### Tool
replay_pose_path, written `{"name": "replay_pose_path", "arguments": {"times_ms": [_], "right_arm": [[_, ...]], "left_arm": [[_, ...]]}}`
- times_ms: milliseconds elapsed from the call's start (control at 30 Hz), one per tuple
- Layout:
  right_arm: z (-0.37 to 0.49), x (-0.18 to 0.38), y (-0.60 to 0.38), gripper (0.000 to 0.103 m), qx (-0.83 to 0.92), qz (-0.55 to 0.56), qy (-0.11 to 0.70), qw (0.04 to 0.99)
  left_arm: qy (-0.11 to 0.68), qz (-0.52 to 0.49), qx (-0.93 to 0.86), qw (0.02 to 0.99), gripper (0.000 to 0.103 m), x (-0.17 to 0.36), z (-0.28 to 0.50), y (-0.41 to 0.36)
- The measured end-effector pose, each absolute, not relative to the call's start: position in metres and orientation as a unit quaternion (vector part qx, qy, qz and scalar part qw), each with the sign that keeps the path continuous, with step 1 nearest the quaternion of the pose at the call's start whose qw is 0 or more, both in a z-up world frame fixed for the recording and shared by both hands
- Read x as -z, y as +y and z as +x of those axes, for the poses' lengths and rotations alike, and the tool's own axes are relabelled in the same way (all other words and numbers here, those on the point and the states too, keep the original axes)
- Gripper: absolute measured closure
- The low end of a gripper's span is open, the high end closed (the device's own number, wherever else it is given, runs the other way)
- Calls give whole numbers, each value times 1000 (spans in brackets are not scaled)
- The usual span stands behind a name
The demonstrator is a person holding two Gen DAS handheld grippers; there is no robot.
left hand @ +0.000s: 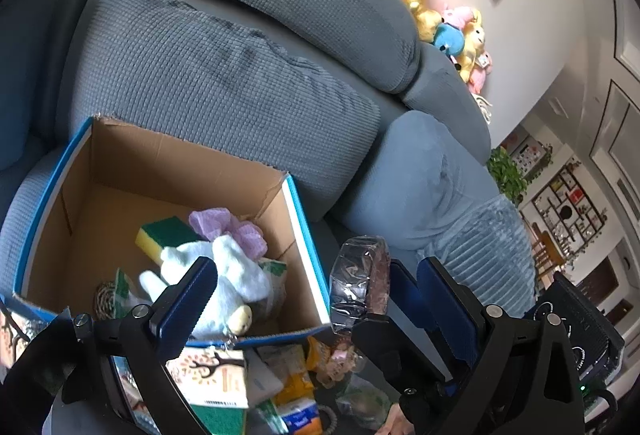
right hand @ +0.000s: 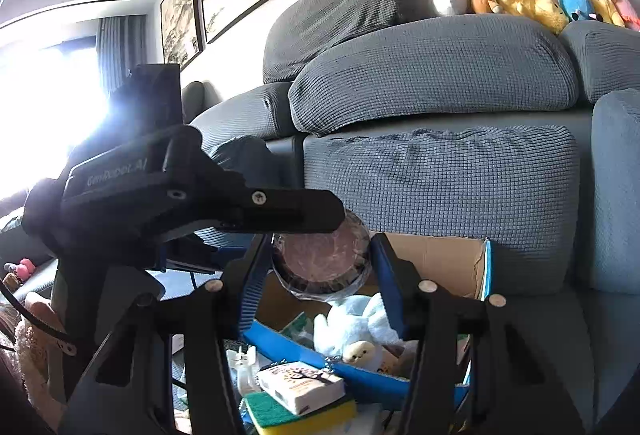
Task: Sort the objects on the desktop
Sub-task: 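Carry the jar with the right gripper over the blue cardboard box, then open the right gripper to drop the jar into the box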
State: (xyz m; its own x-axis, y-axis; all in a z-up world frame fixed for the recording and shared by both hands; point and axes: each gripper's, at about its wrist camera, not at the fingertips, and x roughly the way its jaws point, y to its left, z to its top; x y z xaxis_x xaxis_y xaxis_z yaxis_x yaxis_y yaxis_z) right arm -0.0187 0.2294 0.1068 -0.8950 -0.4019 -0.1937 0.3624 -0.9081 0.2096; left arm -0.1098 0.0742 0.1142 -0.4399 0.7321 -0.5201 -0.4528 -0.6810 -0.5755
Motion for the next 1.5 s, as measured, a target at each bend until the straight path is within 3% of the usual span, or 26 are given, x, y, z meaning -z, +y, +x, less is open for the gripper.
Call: {"name": "replay_pose_path", "arguments": {"times_ms": [967,1500], "right_arm": [[-65,-73,258,50,969,129,-126,172],[-94,-68,249,50,966,162,-103,174]], "left_arm": [[-197,-403,-810,378,3,-63,-170,96],[-225,-409,-805,366,3,-44,-188,83]]}}
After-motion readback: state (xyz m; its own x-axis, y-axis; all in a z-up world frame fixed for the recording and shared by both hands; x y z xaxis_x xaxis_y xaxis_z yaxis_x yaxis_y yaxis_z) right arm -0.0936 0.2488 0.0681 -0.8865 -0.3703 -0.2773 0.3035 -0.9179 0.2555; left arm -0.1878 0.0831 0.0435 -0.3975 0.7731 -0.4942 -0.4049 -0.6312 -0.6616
